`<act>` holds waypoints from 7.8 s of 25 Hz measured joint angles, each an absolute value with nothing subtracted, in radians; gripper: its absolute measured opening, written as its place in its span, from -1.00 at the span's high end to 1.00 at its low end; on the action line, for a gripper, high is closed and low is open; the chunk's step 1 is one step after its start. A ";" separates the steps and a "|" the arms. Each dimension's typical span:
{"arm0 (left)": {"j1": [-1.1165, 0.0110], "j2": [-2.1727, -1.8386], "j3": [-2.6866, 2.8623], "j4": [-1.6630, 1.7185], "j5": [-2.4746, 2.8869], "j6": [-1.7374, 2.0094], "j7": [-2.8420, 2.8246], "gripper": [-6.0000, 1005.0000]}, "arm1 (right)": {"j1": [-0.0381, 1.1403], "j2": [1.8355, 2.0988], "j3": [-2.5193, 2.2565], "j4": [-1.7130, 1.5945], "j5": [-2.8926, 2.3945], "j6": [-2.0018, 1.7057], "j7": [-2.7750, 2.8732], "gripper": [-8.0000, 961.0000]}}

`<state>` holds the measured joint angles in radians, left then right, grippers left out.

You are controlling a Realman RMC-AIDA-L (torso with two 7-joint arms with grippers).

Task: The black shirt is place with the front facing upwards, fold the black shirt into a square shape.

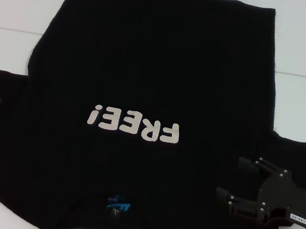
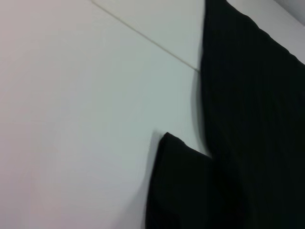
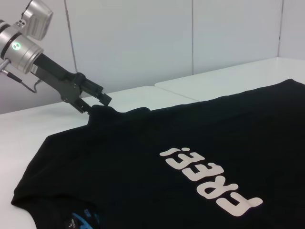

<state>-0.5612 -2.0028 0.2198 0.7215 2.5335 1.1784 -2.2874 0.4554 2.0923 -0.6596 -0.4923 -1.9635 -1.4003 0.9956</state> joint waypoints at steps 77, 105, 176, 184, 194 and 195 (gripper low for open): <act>-0.617 -2.003 0.257 0.820 2.380 1.344 -2.346 0.79 | 0.464 2.095 -0.660 -0.479 -1.962 -1.400 0.996 -0.94; -0.590 -2.069 0.347 0.515 2.167 1.222 -2.173 0.06 | 0.472 2.094 -0.660 -0.466 -1.962 -1.401 0.996 -0.94; -0.393 -2.161 0.465 0.836 2.169 1.679 -1.174 -0.83 | 0.672 1.992 -0.659 -0.814 -2.703 -1.414 2.634 -0.80; -0.394 -2.160 0.463 0.836 2.167 1.678 -1.173 -0.83 | 0.674 1.994 -0.669 -0.829 -2.699 -1.413 2.632 -0.60; -0.394 -2.162 0.463 0.836 2.166 1.678 -1.173 -0.83 | 0.680 1.992 -0.685 -0.819 -2.704 -1.413 2.632 0.16; -0.394 -2.161 0.463 0.836 2.166 1.676 -1.173 -0.83 | 0.680 1.992 -0.693 -0.819 -2.704 -1.413 2.632 0.23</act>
